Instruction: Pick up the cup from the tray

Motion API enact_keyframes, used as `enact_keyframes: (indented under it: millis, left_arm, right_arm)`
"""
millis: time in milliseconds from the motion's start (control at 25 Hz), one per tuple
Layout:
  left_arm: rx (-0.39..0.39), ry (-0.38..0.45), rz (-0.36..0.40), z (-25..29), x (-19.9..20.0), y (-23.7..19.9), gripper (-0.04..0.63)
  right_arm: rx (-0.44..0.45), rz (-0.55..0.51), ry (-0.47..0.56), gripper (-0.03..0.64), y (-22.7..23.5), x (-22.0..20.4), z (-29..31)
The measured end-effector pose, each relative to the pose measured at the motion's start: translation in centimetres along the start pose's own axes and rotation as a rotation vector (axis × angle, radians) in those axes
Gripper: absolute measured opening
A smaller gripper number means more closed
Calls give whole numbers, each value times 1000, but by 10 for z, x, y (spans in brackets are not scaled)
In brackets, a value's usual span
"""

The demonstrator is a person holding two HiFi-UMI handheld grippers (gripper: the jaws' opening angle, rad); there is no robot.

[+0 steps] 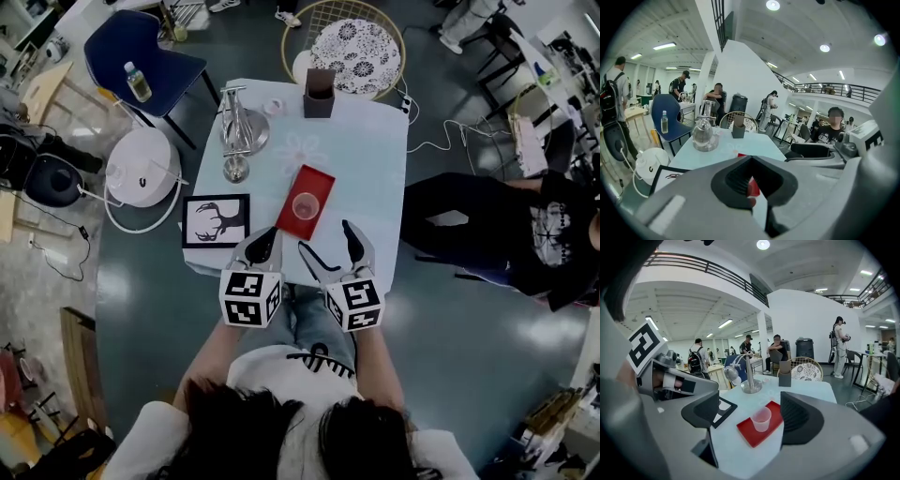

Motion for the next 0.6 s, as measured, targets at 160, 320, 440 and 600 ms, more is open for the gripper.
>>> enact_keyframes:
  millis: [160, 320, 440, 600]
  left_arm:
    - [21, -18, -8, 7, 0, -9, 0]
    - [47, -43, -16, 22, -5, -16, 0]
    - [56, -66, -26, 35, -12, -17, 0]
    - [51, -98, -26, 49, -22, -17, 0]
  right_arm:
    - [22, -40, -32, 423, 4, -1, 18]
    - [39, -41, -53, 431, 13, -6, 37]
    - [41, -47, -69, 442, 22, -12, 51]
    - [60, -70, -110, 459, 31, -24, 74]
Point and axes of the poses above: the fingertips, and each gripper's own axes: z forward along the fingers, y to its right, x out of its top, the point moved 4 cm from there along -z, backward along the fingers, and after that the axes turned 15 degrees about z, right-handed, at the moved point
